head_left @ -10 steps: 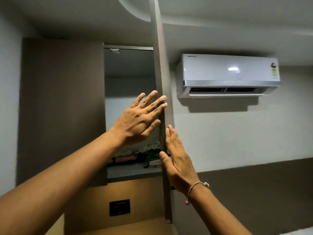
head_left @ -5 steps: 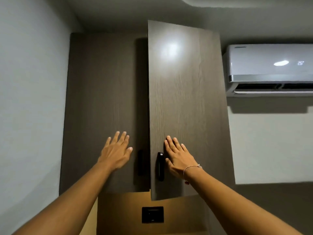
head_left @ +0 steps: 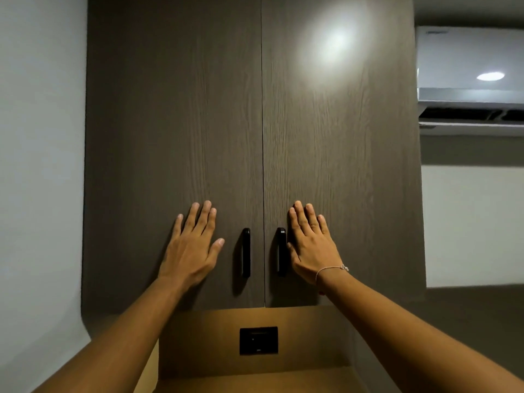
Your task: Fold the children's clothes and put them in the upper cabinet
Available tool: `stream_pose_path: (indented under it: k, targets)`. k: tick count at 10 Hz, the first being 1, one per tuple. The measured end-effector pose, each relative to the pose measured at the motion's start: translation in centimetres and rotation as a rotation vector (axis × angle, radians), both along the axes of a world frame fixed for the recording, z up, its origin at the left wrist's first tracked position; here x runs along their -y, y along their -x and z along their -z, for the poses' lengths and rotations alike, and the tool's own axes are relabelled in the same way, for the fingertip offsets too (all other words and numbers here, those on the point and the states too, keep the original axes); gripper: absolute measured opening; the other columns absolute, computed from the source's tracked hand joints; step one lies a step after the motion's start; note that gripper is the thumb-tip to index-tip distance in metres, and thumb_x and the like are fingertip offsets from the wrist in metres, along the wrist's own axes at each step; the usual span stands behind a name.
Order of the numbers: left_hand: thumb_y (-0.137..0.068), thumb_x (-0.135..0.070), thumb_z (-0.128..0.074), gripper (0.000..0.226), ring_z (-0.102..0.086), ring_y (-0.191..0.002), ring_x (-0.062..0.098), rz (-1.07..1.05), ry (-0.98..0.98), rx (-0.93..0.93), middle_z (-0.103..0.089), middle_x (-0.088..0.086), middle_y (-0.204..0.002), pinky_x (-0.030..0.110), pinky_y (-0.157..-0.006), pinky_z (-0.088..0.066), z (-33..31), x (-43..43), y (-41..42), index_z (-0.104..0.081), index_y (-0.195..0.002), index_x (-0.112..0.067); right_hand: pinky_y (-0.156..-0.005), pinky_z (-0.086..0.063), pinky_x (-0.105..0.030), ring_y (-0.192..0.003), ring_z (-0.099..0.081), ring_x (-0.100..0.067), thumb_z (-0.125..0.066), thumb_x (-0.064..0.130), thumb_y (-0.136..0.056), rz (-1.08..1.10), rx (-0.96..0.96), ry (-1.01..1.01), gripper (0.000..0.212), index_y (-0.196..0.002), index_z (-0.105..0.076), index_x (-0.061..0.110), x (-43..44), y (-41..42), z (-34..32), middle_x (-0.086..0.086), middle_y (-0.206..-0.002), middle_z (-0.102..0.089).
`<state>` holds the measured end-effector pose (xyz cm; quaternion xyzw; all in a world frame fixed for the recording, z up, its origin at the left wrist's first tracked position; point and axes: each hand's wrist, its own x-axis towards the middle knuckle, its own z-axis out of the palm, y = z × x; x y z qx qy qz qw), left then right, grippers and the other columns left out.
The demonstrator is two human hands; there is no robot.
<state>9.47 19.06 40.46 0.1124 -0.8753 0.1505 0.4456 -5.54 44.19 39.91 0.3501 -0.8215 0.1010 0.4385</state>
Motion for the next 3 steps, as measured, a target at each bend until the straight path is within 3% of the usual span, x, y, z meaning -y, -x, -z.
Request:
stream_pose_path:
  k: [2, 3]
  targets:
    - [-0.094, -0.052, -0.017, 0.071, 0.004, -0.149, 0.024, -0.009, -0.017, -0.030, 0.002, 0.007, -0.162, 0.049, -0.120, -0.006, 0.0, -1.3, -0.6, -0.003, -0.153, -0.014, -0.121, 0.006, -0.045, -0.145, 0.023, -0.024, -0.032, 0.041, -0.098, -0.071, 0.100, 0.016, 0.073, -0.150, 0.015, 0.019, -0.6, -1.9, -1.0, -0.003, -0.158, 0.024]
    - [-0.094, -0.050, -0.020, 0.070, -0.003, -0.149, 0.025, -0.020, -0.014, -0.040, -0.007, 0.009, -0.162, 0.049, -0.120, -0.010, -1.1, -2.5, -1.2, -0.011, -0.153, -0.013, -0.121, 0.001, -0.044, -0.149, 0.003, -0.018, -0.042, 0.042, -0.097, -0.378, 0.318, 0.178, 0.070, -0.153, -0.004, 0.022, -2.9, -5.3, -2.4, 0.001, -0.162, 0.003]
